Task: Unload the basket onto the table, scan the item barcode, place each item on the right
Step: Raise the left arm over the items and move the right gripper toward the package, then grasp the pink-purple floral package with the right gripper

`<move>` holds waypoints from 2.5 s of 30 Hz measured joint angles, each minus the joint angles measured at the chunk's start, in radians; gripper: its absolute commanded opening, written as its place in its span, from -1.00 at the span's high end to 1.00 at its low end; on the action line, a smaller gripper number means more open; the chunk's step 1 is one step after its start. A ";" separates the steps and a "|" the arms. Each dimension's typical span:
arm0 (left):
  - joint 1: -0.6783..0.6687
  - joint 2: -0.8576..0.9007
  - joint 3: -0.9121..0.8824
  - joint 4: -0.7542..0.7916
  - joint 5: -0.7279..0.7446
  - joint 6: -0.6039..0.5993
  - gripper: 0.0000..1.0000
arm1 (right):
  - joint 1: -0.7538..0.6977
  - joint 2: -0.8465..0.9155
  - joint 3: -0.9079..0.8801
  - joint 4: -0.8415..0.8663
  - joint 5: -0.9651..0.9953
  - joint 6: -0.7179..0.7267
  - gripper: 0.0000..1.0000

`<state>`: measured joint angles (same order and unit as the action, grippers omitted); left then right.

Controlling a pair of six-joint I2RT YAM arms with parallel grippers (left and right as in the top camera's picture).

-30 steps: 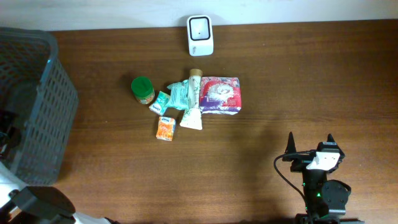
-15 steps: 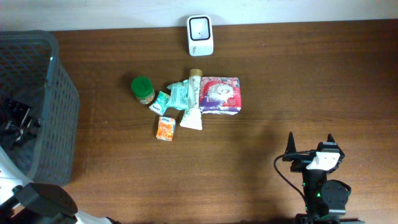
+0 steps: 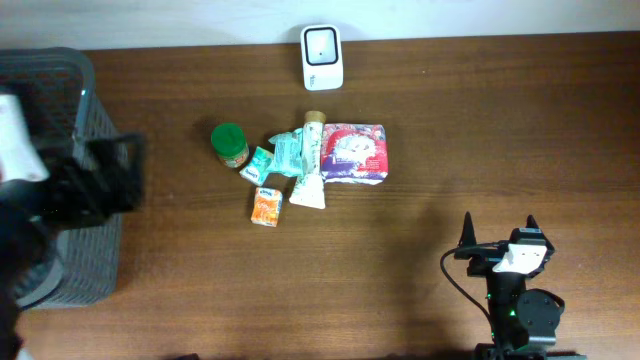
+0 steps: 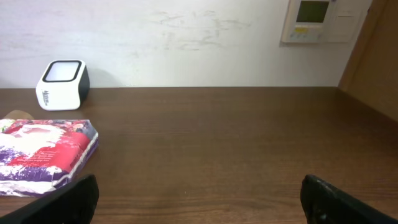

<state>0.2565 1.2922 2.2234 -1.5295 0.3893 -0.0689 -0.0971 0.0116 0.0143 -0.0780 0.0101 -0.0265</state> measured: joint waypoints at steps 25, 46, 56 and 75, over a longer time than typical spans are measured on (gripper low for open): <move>-0.288 0.373 -0.091 0.120 -0.180 0.022 -0.98 | 0.001 0.334 0.688 0.060 -0.649 0.081 -0.97; -0.288 0.373 -0.091 0.120 -0.181 0.019 -0.98 | 0.001 1.217 1.375 -1.117 -0.535 0.100 -0.97; -0.288 0.373 -0.091 0.121 -0.180 0.019 -0.99 | 0.001 1.744 1.377 -0.771 -0.758 0.098 -0.98; -0.288 0.373 -0.091 0.121 -0.181 0.019 -0.98 | 0.126 2.048 1.377 -0.512 -0.744 0.237 -0.73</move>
<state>-0.0315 1.6657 2.1323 -1.4090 0.2085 -0.0494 0.0284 2.0594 1.3914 -0.5900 -0.7338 0.2100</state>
